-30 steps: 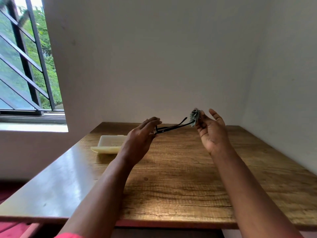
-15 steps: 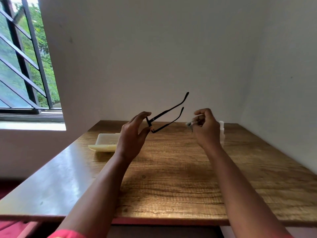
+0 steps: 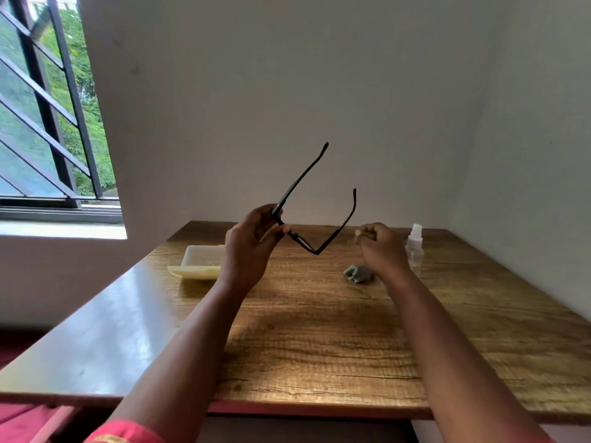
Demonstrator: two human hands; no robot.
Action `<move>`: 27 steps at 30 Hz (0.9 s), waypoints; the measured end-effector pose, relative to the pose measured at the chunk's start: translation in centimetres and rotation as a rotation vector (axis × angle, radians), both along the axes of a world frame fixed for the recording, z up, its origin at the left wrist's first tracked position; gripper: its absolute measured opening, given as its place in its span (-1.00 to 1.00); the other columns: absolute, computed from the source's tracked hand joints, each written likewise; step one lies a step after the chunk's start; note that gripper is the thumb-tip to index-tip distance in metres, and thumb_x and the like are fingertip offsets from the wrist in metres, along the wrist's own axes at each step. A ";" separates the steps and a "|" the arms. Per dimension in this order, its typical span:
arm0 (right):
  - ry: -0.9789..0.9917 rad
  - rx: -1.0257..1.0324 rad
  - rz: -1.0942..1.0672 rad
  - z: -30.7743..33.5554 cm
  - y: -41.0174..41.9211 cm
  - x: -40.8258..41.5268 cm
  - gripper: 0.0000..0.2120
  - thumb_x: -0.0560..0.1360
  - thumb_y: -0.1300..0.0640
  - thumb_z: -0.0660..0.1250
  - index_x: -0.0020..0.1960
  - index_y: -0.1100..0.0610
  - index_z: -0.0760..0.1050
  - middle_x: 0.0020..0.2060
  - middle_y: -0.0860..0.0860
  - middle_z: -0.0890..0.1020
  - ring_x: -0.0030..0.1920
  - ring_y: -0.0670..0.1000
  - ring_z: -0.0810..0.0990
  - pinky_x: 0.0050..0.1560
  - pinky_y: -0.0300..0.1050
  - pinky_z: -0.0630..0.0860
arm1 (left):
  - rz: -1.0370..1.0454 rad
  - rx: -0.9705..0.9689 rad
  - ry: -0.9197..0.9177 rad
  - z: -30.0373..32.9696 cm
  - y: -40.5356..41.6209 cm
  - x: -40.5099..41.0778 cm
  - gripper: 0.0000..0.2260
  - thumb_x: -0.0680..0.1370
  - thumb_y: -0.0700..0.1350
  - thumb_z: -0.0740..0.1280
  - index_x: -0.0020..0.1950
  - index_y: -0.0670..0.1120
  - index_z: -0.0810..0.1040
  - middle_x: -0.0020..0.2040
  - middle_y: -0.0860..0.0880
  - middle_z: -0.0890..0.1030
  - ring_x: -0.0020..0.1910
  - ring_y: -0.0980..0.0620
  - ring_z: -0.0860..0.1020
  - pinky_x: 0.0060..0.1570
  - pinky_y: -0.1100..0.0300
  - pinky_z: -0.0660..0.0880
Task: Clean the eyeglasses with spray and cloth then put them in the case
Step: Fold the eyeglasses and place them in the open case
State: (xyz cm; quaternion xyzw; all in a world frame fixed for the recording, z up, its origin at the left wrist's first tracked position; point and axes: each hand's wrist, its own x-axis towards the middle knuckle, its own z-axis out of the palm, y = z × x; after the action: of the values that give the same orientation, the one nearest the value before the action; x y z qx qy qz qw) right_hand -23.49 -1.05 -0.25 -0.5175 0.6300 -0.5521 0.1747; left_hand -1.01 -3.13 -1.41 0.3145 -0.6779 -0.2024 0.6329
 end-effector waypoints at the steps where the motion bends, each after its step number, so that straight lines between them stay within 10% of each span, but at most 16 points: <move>1: -0.041 -0.016 0.007 0.0 -0.1 0.0 -0.82 0.62 0.13 0.24 0.16 0.15 0.53 0.04 0.02 0.64 0.02 -0.03 0.55 -0.13 -0.20 0.37 | -0.019 0.013 0.010 0.0 0.1 -0.1 -0.57 0.42 0.06 0.49 0.22 -0.07 0.56 0.07 0.00 0.67 0.08 -0.01 0.64 0.13 -0.14 0.55; 10: 0.181 -0.366 0.091 -0.7 0.0 1.3 -0.91 0.60 0.20 0.27 0.09 0.15 0.49 -0.04 0.00 0.59 -0.03 -0.03 0.56 -0.13 -0.35 0.41 | -0.105 0.065 0.039 0.2 0.8 -0.7 -0.58 0.41 -0.11 0.46 0.23 -0.22 0.54 0.10 -0.08 0.66 0.09 -0.01 0.64 0.14 -0.10 0.55; 19: 0.544 -0.469 0.224 -1.5 -0.1 2.6 -0.87 0.57 0.22 0.27 0.00 0.04 0.55 -0.05 -0.10 0.52 0.03 -0.06 0.46 0.04 -0.03 0.48 | -0.126 0.086 0.055 0.1 0.8 -0.6 -0.52 0.39 -0.09 0.49 0.27 -0.20 0.53 0.11 -0.10 0.66 0.12 -0.02 0.63 0.15 -0.14 0.54; 27: 0.501 -0.670 -0.079 -0.5 0.5 1.5 -0.39 0.53 0.29 0.29 0.49 0.01 0.17 0.09 -0.01 0.48 0.03 -0.02 0.45 0.02 -0.02 0.50 | -0.210 0.136 0.018 -0.2 0.7 -1.0 -0.37 0.35 -0.11 0.52 0.38 -0.16 0.43 0.13 -0.13 0.64 0.13 -0.04 0.63 0.17 -0.11 0.54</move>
State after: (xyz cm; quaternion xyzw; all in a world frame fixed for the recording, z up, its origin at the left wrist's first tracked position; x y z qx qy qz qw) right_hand -21.98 -0.52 -0.76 -0.6395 0.4578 -0.5899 -0.1831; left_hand -1.98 -2.41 -1.66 0.2821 -0.6862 -0.3158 0.5914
